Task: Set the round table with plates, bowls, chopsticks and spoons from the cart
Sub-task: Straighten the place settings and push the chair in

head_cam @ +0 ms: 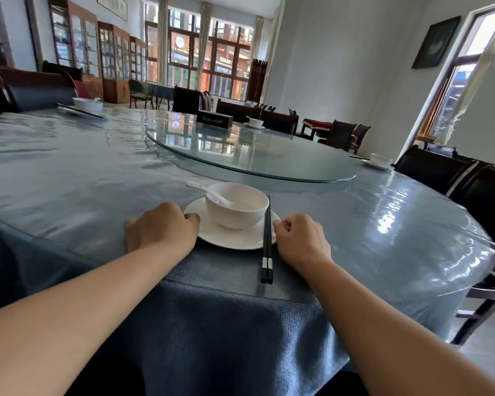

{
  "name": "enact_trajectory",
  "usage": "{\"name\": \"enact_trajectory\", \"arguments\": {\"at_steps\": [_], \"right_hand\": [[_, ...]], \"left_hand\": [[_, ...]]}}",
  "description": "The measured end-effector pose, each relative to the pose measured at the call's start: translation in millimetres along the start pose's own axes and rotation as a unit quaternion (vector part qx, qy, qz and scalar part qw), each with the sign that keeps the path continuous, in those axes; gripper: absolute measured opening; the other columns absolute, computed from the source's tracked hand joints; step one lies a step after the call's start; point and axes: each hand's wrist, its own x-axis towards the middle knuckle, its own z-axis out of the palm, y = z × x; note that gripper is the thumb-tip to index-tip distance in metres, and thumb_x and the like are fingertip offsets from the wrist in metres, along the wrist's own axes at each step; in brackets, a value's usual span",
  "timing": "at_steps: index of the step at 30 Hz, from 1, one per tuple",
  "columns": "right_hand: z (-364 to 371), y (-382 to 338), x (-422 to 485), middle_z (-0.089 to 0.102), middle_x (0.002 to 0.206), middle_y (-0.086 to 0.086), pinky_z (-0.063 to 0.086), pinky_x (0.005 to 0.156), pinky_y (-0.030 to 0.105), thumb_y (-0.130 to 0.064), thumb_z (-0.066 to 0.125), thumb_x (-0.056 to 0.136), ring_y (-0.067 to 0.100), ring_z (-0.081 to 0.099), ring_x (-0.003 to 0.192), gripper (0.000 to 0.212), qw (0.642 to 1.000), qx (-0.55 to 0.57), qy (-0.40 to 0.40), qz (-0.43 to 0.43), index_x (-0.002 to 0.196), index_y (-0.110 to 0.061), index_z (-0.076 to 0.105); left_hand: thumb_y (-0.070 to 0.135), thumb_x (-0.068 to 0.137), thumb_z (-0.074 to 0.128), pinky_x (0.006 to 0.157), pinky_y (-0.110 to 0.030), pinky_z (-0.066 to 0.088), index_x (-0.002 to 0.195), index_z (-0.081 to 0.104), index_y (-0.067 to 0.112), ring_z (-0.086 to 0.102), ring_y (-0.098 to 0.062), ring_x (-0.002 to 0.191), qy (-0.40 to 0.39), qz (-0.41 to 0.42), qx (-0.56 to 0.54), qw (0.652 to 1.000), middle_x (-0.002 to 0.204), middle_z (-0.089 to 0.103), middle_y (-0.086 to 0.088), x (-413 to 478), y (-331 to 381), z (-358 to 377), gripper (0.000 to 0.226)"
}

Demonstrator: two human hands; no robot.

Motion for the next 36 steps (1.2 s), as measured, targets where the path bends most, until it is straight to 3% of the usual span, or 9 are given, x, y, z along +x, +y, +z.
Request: {"name": "enact_trajectory", "arguments": {"at_steps": [6,14,18,21,25,36], "right_hand": [[1.8,-1.1,3.2,0.058,0.065,0.001,0.031,0.051,0.026,-0.035,0.047,0.096,0.018,0.048,0.059,0.040,1.000,0.010,0.000,-0.013,0.066,-0.009,0.050],[-1.2,2.3,2.2,0.048,0.053,-0.003,0.037,0.056,0.031,-0.037,0.057,0.095,0.021,0.047,0.061,0.043,0.996,0.087,0.001,-0.013,0.062,-0.009,0.054],[-2.1,2.7,0.5,0.068,0.068,0.005,0.048,0.065,0.033,-0.039,0.061,0.092,0.025,0.062,0.074,0.036,0.994,0.105,-0.003,-0.019,0.079,-0.007,0.070],[-1.1,2.6,-0.4,0.071,0.075,0.002,0.051,0.070,0.033,-0.041,0.064,0.085,0.022,0.064,0.078,0.032,0.994,0.109,-0.009,-0.012,0.085,-0.010,0.071],[-0.4,1.9,0.5,0.070,0.077,-0.007,0.049,0.068,0.030,-0.037,0.062,0.077,0.018,0.063,0.081,0.021,0.995,0.097,-0.027,0.008,0.084,-0.018,0.068],[-0.4,1.5,0.4,0.070,0.075,-0.001,0.053,0.072,0.034,-0.035,0.061,0.076,0.024,0.063,0.079,0.024,0.995,0.098,-0.029,0.013,0.081,-0.013,0.068]], "left_hand": [[0.040,0.095,0.041,0.077,-0.037,0.027,0.085,0.064,0.017,0.038,-0.020,0.060,0.014,-0.008,0.008,1.000,0.064,0.046,0.000,1.2,-0.3,2.7,0.033],[0.040,0.095,0.037,0.079,-0.039,0.030,0.086,0.062,0.016,0.047,-0.028,0.080,0.004,0.006,0.025,1.000,0.072,0.050,-0.003,-0.2,-1.6,1.3,0.036],[0.039,0.096,0.034,0.079,-0.039,0.030,0.085,0.058,0.016,0.045,-0.028,0.082,0.003,0.011,0.041,0.999,0.081,0.052,-0.007,-0.9,-0.2,0.6,0.034],[0.038,0.096,0.031,0.079,-0.040,0.030,0.084,0.052,0.017,0.045,-0.028,0.083,0.000,0.013,0.050,0.999,0.083,0.051,-0.007,-0.9,0.9,0.9,0.032],[0.038,0.097,0.031,0.079,-0.040,0.030,0.083,0.052,0.017,0.045,-0.028,0.083,0.002,0.015,0.053,0.998,0.083,0.050,-0.007,-1.5,1.9,0.2,0.032],[0.039,0.096,0.031,0.077,-0.039,0.030,0.083,0.051,0.016,0.044,-0.027,0.081,0.000,0.019,0.054,0.998,0.072,0.043,-0.003,-0.8,0.2,1.7,0.033]]}}
